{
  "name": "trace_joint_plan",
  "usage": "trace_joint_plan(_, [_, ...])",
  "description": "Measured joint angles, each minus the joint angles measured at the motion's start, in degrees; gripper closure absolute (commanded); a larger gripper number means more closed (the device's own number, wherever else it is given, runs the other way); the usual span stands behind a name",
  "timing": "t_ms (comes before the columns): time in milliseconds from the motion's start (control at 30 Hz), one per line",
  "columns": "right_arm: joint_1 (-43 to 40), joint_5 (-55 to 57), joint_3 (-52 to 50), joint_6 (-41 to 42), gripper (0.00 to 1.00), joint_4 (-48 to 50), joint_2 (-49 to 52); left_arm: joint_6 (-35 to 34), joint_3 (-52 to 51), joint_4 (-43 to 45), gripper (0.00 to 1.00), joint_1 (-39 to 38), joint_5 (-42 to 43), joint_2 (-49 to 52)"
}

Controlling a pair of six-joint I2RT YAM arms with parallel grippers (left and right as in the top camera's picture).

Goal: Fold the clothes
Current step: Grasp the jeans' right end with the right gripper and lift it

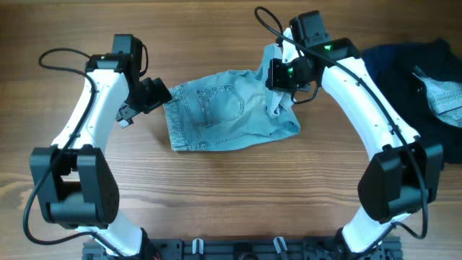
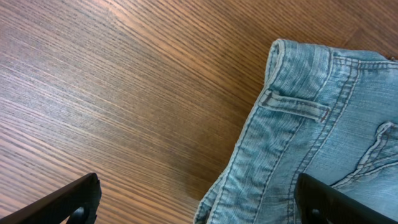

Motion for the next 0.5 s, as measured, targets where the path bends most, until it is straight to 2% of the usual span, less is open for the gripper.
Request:
trace_joint_plan(267, [0.57,-3.72,0.0,0.7,0.96,4.76,-8.81,-0.66,0.0,-0.61,0.0,0.0,-0.02,0.0])
trace_joint_plan(400, [3.43,-4.74,0.17,0.7,0.96,4.74,-9.27,-1.99,0.0,-0.85,0.0,0.0,-0.02,0.0])
trace_joint_plan(500, [5.51,-1.33,0.17,1.38,0.96,4.7,-9.27,-2.34,0.0,-3.41,0.0,0.0,-0.04,0.0])
